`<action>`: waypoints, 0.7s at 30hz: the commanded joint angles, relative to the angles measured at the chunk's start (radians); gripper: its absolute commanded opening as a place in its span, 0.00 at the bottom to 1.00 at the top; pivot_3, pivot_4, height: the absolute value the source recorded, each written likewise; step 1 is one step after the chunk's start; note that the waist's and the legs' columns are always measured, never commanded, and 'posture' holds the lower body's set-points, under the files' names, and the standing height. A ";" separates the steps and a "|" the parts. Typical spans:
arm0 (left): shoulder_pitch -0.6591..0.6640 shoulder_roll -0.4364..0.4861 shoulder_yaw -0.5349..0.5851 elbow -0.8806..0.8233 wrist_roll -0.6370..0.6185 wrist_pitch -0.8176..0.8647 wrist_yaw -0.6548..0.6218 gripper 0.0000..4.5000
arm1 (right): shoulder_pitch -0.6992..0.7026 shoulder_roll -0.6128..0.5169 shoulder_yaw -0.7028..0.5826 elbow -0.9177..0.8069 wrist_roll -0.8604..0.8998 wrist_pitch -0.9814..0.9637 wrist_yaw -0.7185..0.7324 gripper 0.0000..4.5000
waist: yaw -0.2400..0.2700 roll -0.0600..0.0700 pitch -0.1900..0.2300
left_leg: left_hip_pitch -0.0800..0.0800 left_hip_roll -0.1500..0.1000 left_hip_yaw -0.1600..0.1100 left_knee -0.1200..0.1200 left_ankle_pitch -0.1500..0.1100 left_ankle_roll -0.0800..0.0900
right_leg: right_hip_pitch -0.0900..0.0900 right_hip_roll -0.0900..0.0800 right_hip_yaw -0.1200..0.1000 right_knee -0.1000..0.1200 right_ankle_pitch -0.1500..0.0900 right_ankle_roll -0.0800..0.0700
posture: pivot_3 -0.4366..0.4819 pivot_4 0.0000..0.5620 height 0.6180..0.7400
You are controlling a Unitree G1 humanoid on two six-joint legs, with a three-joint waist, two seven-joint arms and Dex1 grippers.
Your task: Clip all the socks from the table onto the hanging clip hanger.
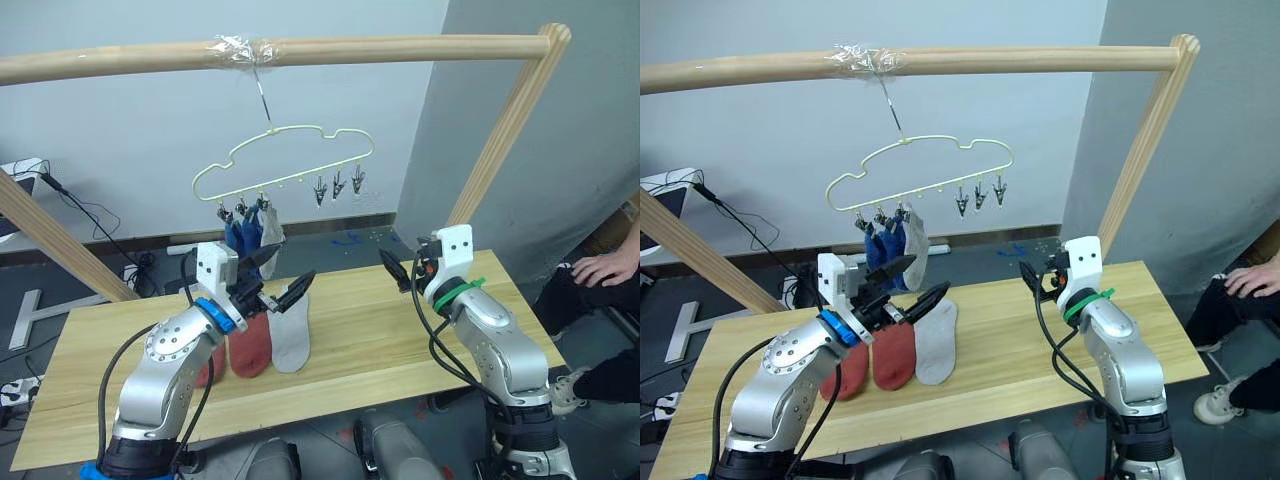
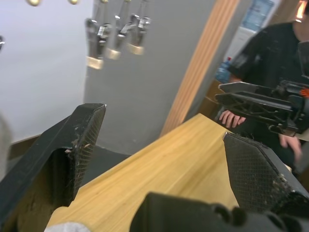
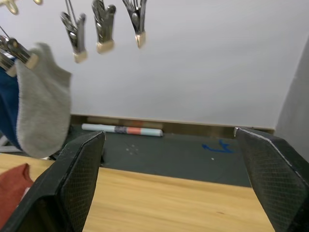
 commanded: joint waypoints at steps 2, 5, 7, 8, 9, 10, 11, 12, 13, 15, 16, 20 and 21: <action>-0.004 0.006 0.043 -0.105 -0.044 0.054 0.040 1.00 | -0.038 0.020 0.025 -0.066 -0.003 -0.015 -0.033 0.99 | 0.021 0.001 0.006 | 0.000 0.000 0.000 0.000 0.000 0.000 | 0.000 0.000 0.000 0.000 0.000 0.000 | 0.44 0.39 1.00; -0.024 0.015 0.034 -0.087 -0.031 0.060 0.035 1.00 | -0.057 0.034 0.028 -0.061 0.007 -0.009 -0.042 0.99 | 0.048 0.001 0.015 | -0.001 0.000 0.000 0.000 0.000 0.000 | 0.000 0.000 -0.001 0.000 0.000 0.000 | 0.45 0.41 1.00; -0.030 0.025 0.046 -0.093 -0.037 0.068 0.033 1.00 | -0.065 0.038 0.048 -0.064 0.000 -0.022 -0.040 0.99 | 0.064 0.002 0.020 | -0.001 0.000 0.000 0.000 0.000 0.000 | -0.001 0.000 0.000 0.000 -0.001 -0.001 | 0.46 0.40 1.00; -0.031 0.034 0.062 -0.103 -0.045 0.078 0.036 1.00 | -0.078 0.045 0.058 -0.056 -0.006 -0.038 -0.041 0.99 | 0.071 0.002 0.021 | -0.002 0.000 0.000 -0.001 0.000 0.000 | -0.001 0.000 -0.001 -0.001 -0.001 -0.002 | 0.49 0.39 1.00; -0.031 0.040 0.074 -0.110 -0.052 0.086 0.041 1.00 | -0.088 0.050 0.064 -0.049 -0.009 -0.049 -0.043 0.99 | 0.080 0.002 0.023 | -0.002 0.000 0.000 -0.001 0.000 0.000 | -0.001 0.000 -0.001 -0.001 -0.002 -0.002 | 0.49 0.39 1.00; -0.021 0.046 0.093 -0.122 -0.059 0.093 0.048 1.00 | -0.101 0.065 0.070 -0.038 -0.007 -0.055 -0.048 0.99 | 0.085 0.002 0.025 | -0.002 0.000 0.000 -0.001 0.000 0.000 | -0.001 0.000 -0.001 -0.001 -0.002 -0.003 | 0.51 0.39 1.00; -0.007 0.053 0.110 -0.132 -0.066 0.096 0.050 1.00 | -0.105 0.078 0.078 -0.038 -0.007 -0.056 -0.055 0.99 | 0.090 0.002 0.029 | -0.003 0.000 0.000 -0.001 0.000 0.000 | -0.002 0.000 -0.001 -0.001 -0.002 -0.003 | 0.52 0.40 1.00; 0.007 0.054 0.129 -0.144 -0.075 0.106 0.061 1.00 | -0.113 0.089 0.087 -0.030 -0.009 -0.061 -0.059 0.99 | 0.092 0.002 0.030 | -0.003 0.001 -0.001 -0.001 0.000 0.000 | -0.002 -0.002 -0.001 -0.001 -0.002 -0.003 | 0.52 0.40 1.00; 0.024 0.058 0.146 -0.157 -0.080 0.114 0.068 1.00 | -0.122 0.103 0.096 -0.022 -0.011 -0.067 -0.064 0.99 | 0.095 0.002 0.031 | -0.004 0.001 -0.001 -0.001 0.000 0.000 | -0.003 -0.003 -0.001 -0.001 -0.002 -0.003 | 0.53 0.41 1.00; 0.051 0.069 0.165 -0.184 -0.081 0.119 0.070 1.00 | -0.132 0.123 0.107 -0.005 -0.018 -0.078 -0.077 0.99 | 0.104 0.002 0.034 | -0.004 0.001 -0.002 -0.002 0.000 0.000 | -0.003 -0.004 -0.002 -0.002 -0.002 -0.003 | 0.55 0.42 1.00; 0.060 0.073 0.169 -0.192 -0.082 0.120 0.069 1.00 | -0.131 0.128 0.110 -0.003 -0.020 -0.081 -0.082 0.99 | 0.111 0.002 0.037 | -0.004 0.001 -0.002 -0.003 0.000 0.000 | -0.003 -0.005 -0.002 -0.002 -0.003 -0.003 | 0.55 0.42 1.00; 0.054 0.068 0.155 -0.213 -0.089 0.136 0.084 1.00 | -0.162 0.136 0.090 0.049 -0.030 -0.111 -0.102 0.99 | 0.137 0.004 0.040 | -0.005 0.000 -0.002 -0.003 0.000 0.000 | -0.004 -0.005 -0.003 -0.002 -0.003 -0.004 | 0.57 0.41 1.00; 0.050 0.068 0.152 -0.212 -0.086 0.136 0.085 1.00 | -0.167 0.137 0.083 0.058 -0.031 -0.115 -0.107 0.99 | 0.143 0.003 0.040 | -0.006 0.000 -0.002 -0.003 0.000 0.000 | -0.004 -0.005 -0.003 -0.003 -0.003 -0.004 | 0.57 0.41 1.00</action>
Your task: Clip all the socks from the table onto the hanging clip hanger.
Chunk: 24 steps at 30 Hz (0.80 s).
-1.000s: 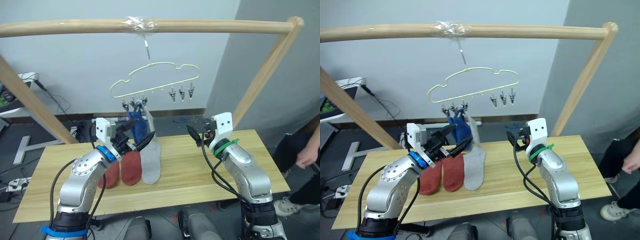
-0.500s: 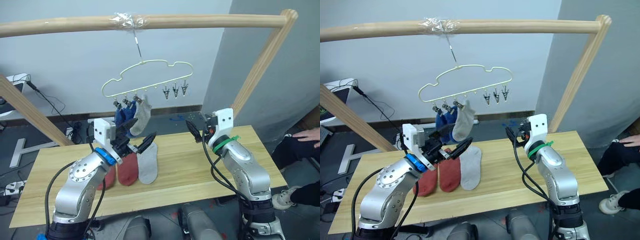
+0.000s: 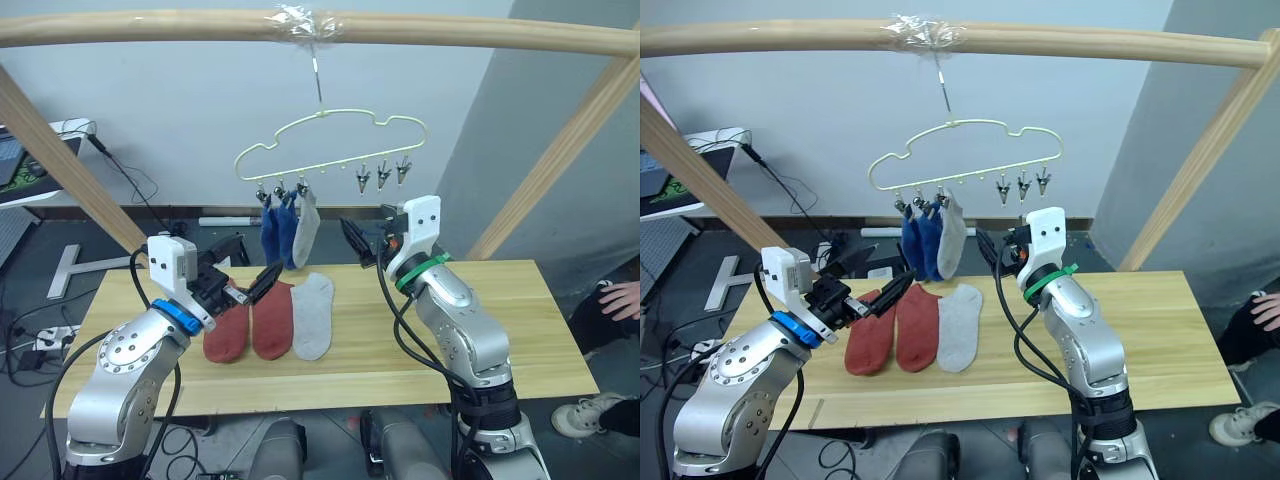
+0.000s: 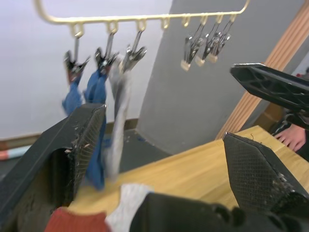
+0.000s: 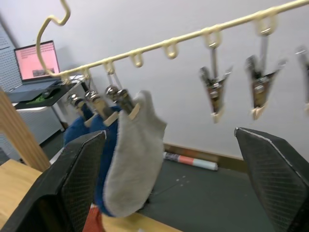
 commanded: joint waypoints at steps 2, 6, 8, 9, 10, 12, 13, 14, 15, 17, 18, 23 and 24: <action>-0.037 -0.004 0.004 -0.041 -0.008 -0.004 0.023 1.00 | -0.052 0.010 -0.040 0.026 -0.007 -0.056 -0.033 0.92 | 0.010 0.000 0.001 | -0.001 0.000 0.000 0.000 0.000 0.000 | 0.000 0.000 -0.001 -0.001 0.000 0.000 | 0.57 0.41 1.00; -0.074 -0.003 -0.026 -0.033 -0.015 0.008 0.012 1.00 | -0.081 0.016 -0.038 0.054 -0.021 -0.066 -0.042 0.88 | 0.009 0.001 0.001 | -0.004 -0.001 0.000 0.001 0.000 0.000 | -0.001 0.000 -0.002 -0.003 0.000 0.000 | 0.55 0.42 1.00; -0.091 -0.001 -0.030 -0.032 -0.020 0.014 0.009 1.00 | -0.085 0.023 -0.035 0.057 -0.021 -0.067 -0.048 0.88 | 0.008 0.001 0.001 | -0.006 0.000 0.000 0.000 0.000 0.000 | -0.002 0.000 -0.002 -0.003 0.000 0.000 | 0.55 0.43 1.00; -0.100 0.003 -0.030 -0.028 -0.022 0.015 0.004 1.00 | -0.092 0.026 -0.033 0.065 -0.025 -0.070 -0.054 0.88 | 0.008 0.001 0.001 | -0.008 0.000 0.000 0.000 0.000 0.000 | -0.004 0.000 -0.003 -0.003 0.000 0.000 | 0.55 0.43 1.00; -0.106 0.006 -0.030 -0.025 -0.022 0.015 0.001 1.00 | -0.097 0.028 -0.032 0.071 -0.028 -0.072 -0.058 0.88 | 0.008 0.001 0.001 | -0.009 0.000 0.000 0.000 0.000 0.000 | -0.006 0.000 -0.003 -0.003 0.000 0.000 | 0.55 0.43 1.00; -0.113 0.011 -0.030 -0.020 -0.023 0.016 -0.008 1.00 | -0.109 0.029 -0.034 0.086 -0.033 -0.078 -0.066 0.88 | 0.008 0.001 0.002 | -0.012 0.000 0.000 0.000 0.000 0.000 | -0.010 0.000 -0.003 -0.001 0.000 0.000 | 0.55 0.44 1.00; -0.115 0.013 -0.031 -0.021 -0.023 0.018 -0.011 1.00 | -0.113 0.028 -0.037 0.090 -0.034 -0.079 -0.069 0.88 | 0.008 0.001 0.003 | -0.013 0.000 0.000 0.000 0.000 0.000 | -0.011 0.000 -0.002 0.000 0.000 0.000 | 0.55 0.45 1.00; -0.122 0.017 -0.035 -0.017 -0.023 0.016 -0.021 1.00 | -0.126 0.025 -0.043 0.108 -0.037 -0.087 -0.072 0.88 | 0.008 0.001 0.005 | -0.013 0.000 0.000 0.000 0.000 0.000 | -0.012 0.000 -0.002 0.000 0.000 0.000 | 0.55 0.45 1.00; -0.127 0.019 -0.038 -0.013 -0.023 0.015 -0.029 1.00 | -0.135 0.023 -0.047 0.120 -0.040 -0.093 -0.073 0.88 | 0.007 0.001 0.007 | -0.013 0.000 0.000 0.000 0.000 0.000 | -0.012 0.000 -0.001 0.000 0.000 0.000 | 0.55 0.45 1.00; -0.137 0.022 -0.048 -0.006 -0.016 0.013 -0.037 1.00 | -0.152 0.019 -0.056 0.142 -0.037 -0.102 -0.068 0.88 | 0.007 0.001 0.011 | -0.013 0.000 0.000 0.000 0.000 0.000 | -0.012 0.000 -0.001 0.001 0.000 0.000 | 0.55 0.47 1.00; -0.138 0.021 -0.051 -0.005 -0.013 0.012 -0.037 1.00 | -0.156 0.016 -0.053 0.150 -0.040 -0.106 -0.062 0.84 | 0.007 0.001 0.014 | -0.013 0.000 0.000 0.001 0.000 0.000 | -0.012 0.000 -0.001 0.001 0.000 0.000 | 0.55 0.47 1.00; -0.143 0.006 -0.062 -0.004 -0.003 0.008 -0.027 1.00 | -0.178 0.013 -0.055 0.183 -0.041 -0.123 -0.051 0.70 | 0.008 0.001 0.019 | -0.014 0.000 0.000 0.000 0.000 0.000 | -0.014 0.000 -0.001 0.000 0.000 0.000 | 0.56 0.46 1.00; -0.142 0.004 -0.064 -0.005 -0.002 0.007 -0.024 1.00 | -0.183 0.012 -0.055 0.190 -0.042 -0.129 -0.049 0.70 | 0.008 0.001 0.019 | -0.014 0.000 0.000 0.000 0.000 0.000 | -0.014 0.000 -0.001 0.000 0.000 0.000 | 0.56 0.46 1.00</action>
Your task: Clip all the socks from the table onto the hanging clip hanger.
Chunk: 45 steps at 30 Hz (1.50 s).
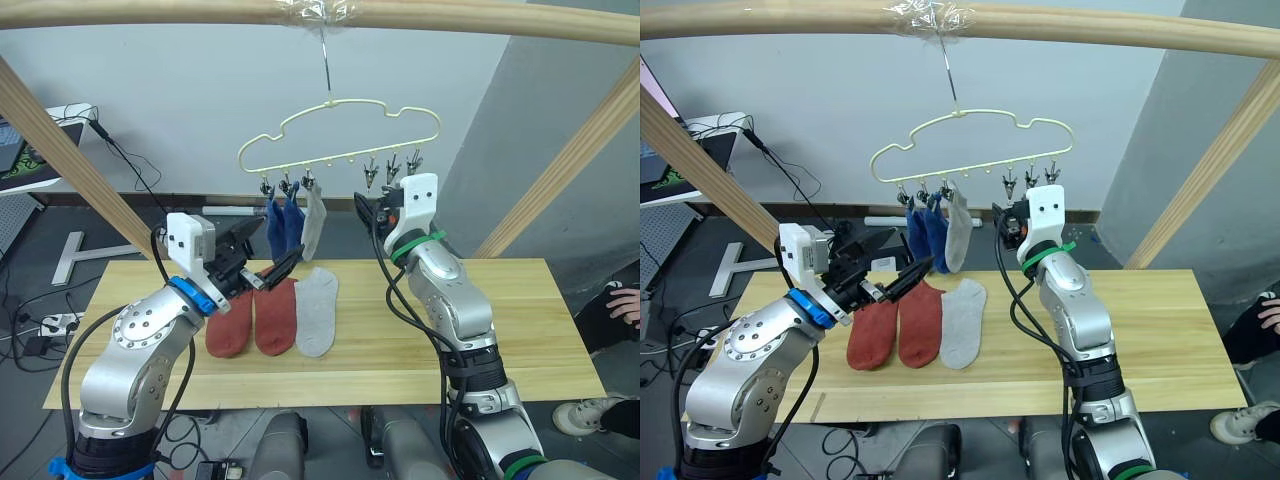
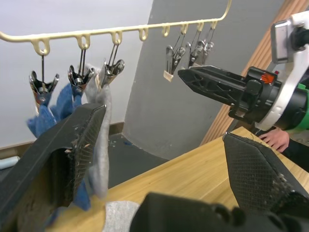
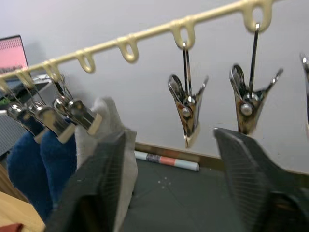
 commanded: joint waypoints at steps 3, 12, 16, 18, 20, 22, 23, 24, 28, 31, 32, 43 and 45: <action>-0.019 -0.012 -0.013 -0.020 0.010 -0.020 0.012 1.00 | -0.046 0.001 -0.012 0.016 0.000 -0.056 0.011 0.70 | 0.000 0.000 0.000 | 0.000 0.000 0.000 0.000 0.000 0.000 | 0.000 0.000 0.000 0.000 0.000 0.000 | 0.57 0.45 1.00; -0.023 -0.015 -0.004 -0.032 0.012 -0.027 0.015 1.00 | -0.116 0.004 -0.029 0.120 -0.011 -0.116 0.007 0.70 | 0.000 0.000 0.000 | 0.000 0.000 0.000 0.000 0.000 0.000 | 0.000 0.000 0.000 0.001 0.000 0.000 | 0.58 0.44 1.00; -0.031 -0.013 0.000 -0.029 0.011 -0.027 0.014 1.00 | -0.147 0.002 -0.032 0.169 -0.019 -0.144 0.006 0.70 | 0.000 0.000 0.000 | 0.000 0.000 0.000 0.000 0.000 0.000 | 0.000 0.000 0.001 0.000 0.000 0.000 | 0.58 0.44 1.00; -0.039 -0.015 -0.002 -0.027 0.012 -0.026 0.016 1.00 | -0.160 0.001 -0.036 0.192 -0.018 -0.157 0.003 0.70 | 0.000 0.000 0.000 | 0.000 0.000 0.000 0.000 0.000 0.000 | -0.001 0.000 0.000 0.001 0.000 0.000 | 0.58 0.44 1.00; -0.040 -0.007 -0.002 -0.041 0.003 -0.021 0.007 1.00 | -0.175 0.007 -0.032 0.209 -0.013 -0.167 0.013 0.70 | 0.001 0.000 0.000 | 0.000 0.000 0.000 0.000 0.000 0.000 | 0.000 0.000 0.000 0.001 0.000 0.000 | 0.58 0.44 1.00; -0.043 -0.005 0.000 -0.048 -0.008 -0.018 0.000 1.00 | -0.182 0.010 -0.027 0.221 -0.009 -0.175 0.024 0.70 | 0.001 0.000 0.000 | 0.000 0.000 0.000 0.000 0.000 0.000 | -0.001 0.000 0.000 0.001 0.000 0.000 | 0.58 0.43 1.00; -0.045 -0.006 0.003 -0.048 -0.013 -0.015 0.001 1.00 | -0.183 0.011 -0.026 0.225 -0.011 -0.178 0.024 0.70 | 0.001 0.000 0.000 | 0.000 0.000 0.000 0.000 0.000 0.000 | -0.001 0.000 0.000 0.001 0.000 0.000 | 0.58 0.43 1.00; -0.046 -0.007 0.005 -0.049 -0.017 -0.013 0.002 1.00 | -0.183 0.011 -0.026 0.227 -0.012 -0.181 0.024 0.70 | 0.001 0.000 0.000 | 0.000 0.000 0.000 0.000 0.000 0.000 | -0.001 0.000 0.000 0.000 0.000 0.000 | 0.58 0.43 1.00; -0.052 -0.007 0.007 -0.053 -0.023 -0.008 0.007 1.00 | -0.187 0.012 -0.021 0.233 -0.015 -0.190 0.032 0.70 | 0.001 0.000 0.000 | 0.000 0.000 0.000 0.000 0.000 0.000 | -0.001 0.000 0.000 0.000 0.000 0.000 | 0.59 0.43 1.00; -0.064 -0.011 0.002 -0.055 -0.022 -0.010 0.013 1.00 | -0.188 0.013 -0.020 0.239 -0.013 -0.191 0.037 0.70 | 0.001 0.000 0.000 | 0.000 0.000 0.000 0.000 0.000 0.000 | -0.001 0.000 0.000 0.000 0.000 0.000 | 0.59 0.43 1.00; -0.072 -0.011 0.001 -0.051 -0.023 -0.011 0.012 1.00 | -0.191 0.014 -0.021 0.242 -0.012 -0.192 0.037 0.70 | 0.002 0.000 0.000 | 0.000 0.000 0.000 0.000 0.000 0.000 | -0.001 0.000 0.000 0.000 0.000 0.000 | 0.59 0.43 1.00; -0.092 -0.008 0.002 -0.044 -0.042 -0.007 -0.001 1.00 | -0.206 0.026 -0.022 0.261 -0.011 -0.201 0.051 0.70 | 0.002 0.000 0.000 | 0.000 0.000 0.000 -0.001 0.000 0.000 | -0.001 0.000 0.000 0.000 0.000 0.000 | 0.59 0.43 1.00; -0.088 -0.009 0.001 -0.049 -0.044 -0.007 0.000 1.00 | -0.207 0.027 -0.025 0.260 -0.011 -0.202 0.049 0.70 | 0.002 0.000 0.000 | 0.000 0.000 0.000 -0.001 0.000 0.000 | -0.001 0.000 0.000 0.000 0.000 0.000 | 0.59 0.43 1.00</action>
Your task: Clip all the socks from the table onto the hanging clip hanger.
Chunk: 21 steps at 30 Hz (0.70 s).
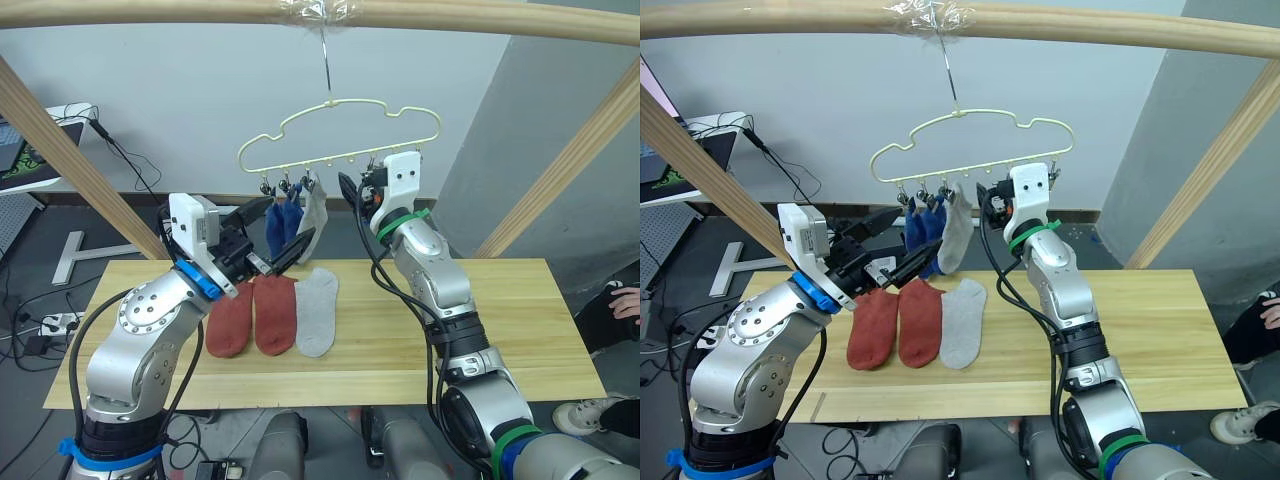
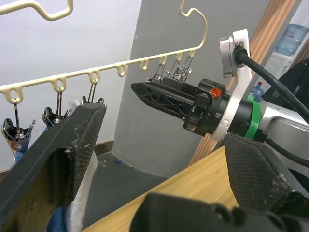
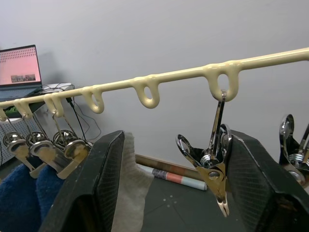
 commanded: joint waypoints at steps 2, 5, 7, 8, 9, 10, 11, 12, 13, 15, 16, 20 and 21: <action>-0.002 0.004 0.014 -0.045 -0.018 -0.009 -0.001 1.00 | -0.031 0.005 -0.007 -0.014 0.004 -0.028 0.005 0.70 | 0.000 0.000 0.000 | 0.000 0.000 0.000 0.000 0.000 0.000 | 0.000 0.000 0.000 0.000 0.000 0.000 | 0.59 0.43 1.00; -0.008 0.004 0.015 -0.043 -0.020 -0.012 -0.003 1.00 | -0.035 0.005 -0.008 -0.012 0.005 -0.030 0.004 0.70 | 0.000 0.000 0.000 | 0.000 0.000 0.000 0.000 0.000 0.000 | 0.000 0.000 0.000 0.000 0.000 0.000 | 0.59 0.43 1.00; -0.012 0.003 0.017 -0.043 -0.025 -0.011 -0.003 1.00 | -0.038 0.007 -0.009 -0.010 0.006 -0.033 0.002 0.70 | 0.000 0.000 0.000 | 0.000 0.000 0.000 0.000 0.000 0.000 | 0.000 0.000 0.000 0.000 0.000 0.000 | 0.59 0.43 1.00; -0.014 0.004 0.016 -0.043 -0.025 -0.012 -0.003 1.00 | -0.040 0.008 -0.010 -0.009 0.006 -0.034 0.002 0.70 | 0.000 0.000 0.000 | 0.000 0.000 0.000 0.000 0.000 0.000 | 0.000 0.000 0.000 0.000 0.000 0.000 | 0.59 0.43 1.00; -0.014 0.005 0.016 -0.042 -0.025 -0.012 -0.003 1.00 | -0.041 0.008 -0.010 -0.008 0.006 -0.035 0.001 0.70 | 0.000 0.000 0.000 | 0.000 0.000 0.000 0.000 0.000 0.000 | 0.000 0.000 0.000 0.000 0.000 0.000 | 0.59 0.43 1.00; -0.014 0.005 0.015 -0.041 -0.024 -0.014 -0.004 1.00 | -0.041 0.008 -0.010 -0.007 0.006 -0.035 0.002 0.70 | 0.000 0.000 0.000 | 0.000 0.000 0.000 0.000 0.000 0.000 | 0.000 0.000 0.000 0.000 0.000 0.000 | 0.59 0.43 1.00; -0.012 0.006 0.015 -0.042 -0.024 -0.015 -0.004 1.00 | -0.040 0.009 -0.009 -0.009 0.007 -0.034 0.002 0.70 | 0.000 0.000 0.000 | 0.000 0.000 0.000 0.000 0.000 0.000 | 0.000 0.000 0.000 0.000 0.000 0.000 | 0.59 0.42 1.00; -0.011 0.006 0.015 -0.042 -0.024 -0.016 -0.004 1.00 | -0.038 0.009 -0.008 -0.010 0.006 -0.034 0.003 0.70 | 0.000 0.000 0.000 | 0.000 0.000 0.000 0.000 0.000 0.000 | 0.000 0.000 0.000 0.000 0.000 0.000 | 0.59 0.42 1.00; -0.011 0.007 0.014 -0.042 -0.024 -0.017 -0.004 1.00 | -0.036 0.008 -0.007 -0.010 0.006 -0.034 0.004 0.70 | 0.000 0.000 0.000 | 0.000 0.000 0.000 0.000 0.000 0.000 | 0.000 0.000 0.000 0.000 0.000 0.000 | 0.59 0.42 1.00; -0.013 0.008 0.013 -0.042 -0.023 -0.018 -0.005 1.00 | -0.033 0.007 -0.006 -0.008 0.004 -0.036 0.005 0.70 | 0.000 0.000 0.000 | 0.000 0.000 0.000 0.000 0.000 0.000 | 0.000 0.000 0.000 0.000 0.000 0.000 | 0.59 0.42 1.00; -0.013 0.008 0.013 -0.041 -0.023 -0.018 -0.005 1.00 | -0.033 0.007 -0.006 -0.007 0.004 -0.036 0.005 0.70 | 0.000 0.000 0.000 | 0.000 0.000 0.000 0.000 0.000 0.000 | 0.000 0.000 0.000 0.000 0.000 0.000 | 0.59 0.42 1.00; -0.014 0.006 0.011 -0.043 -0.024 -0.018 -0.003 1.00 | -0.033 0.003 -0.009 -0.006 0.006 -0.039 0.009 0.70 | 0.000 0.000 0.000 | 0.000 0.000 0.000 0.000 0.000 0.000 | 0.000 0.000 0.000 0.000 0.000 0.000 | 0.60 0.42 1.00; -0.015 0.006 0.011 -0.043 -0.023 -0.019 -0.003 1.00 | -0.036 0.001 -0.010 -0.003 0.006 -0.040 0.010 0.70 | 0.000 0.000 0.000 | 0.000 0.000 0.000 0.000 0.000 0.000 | 0.000 0.000 0.000 0.000 0.000 0.000 | 0.60 0.42 1.00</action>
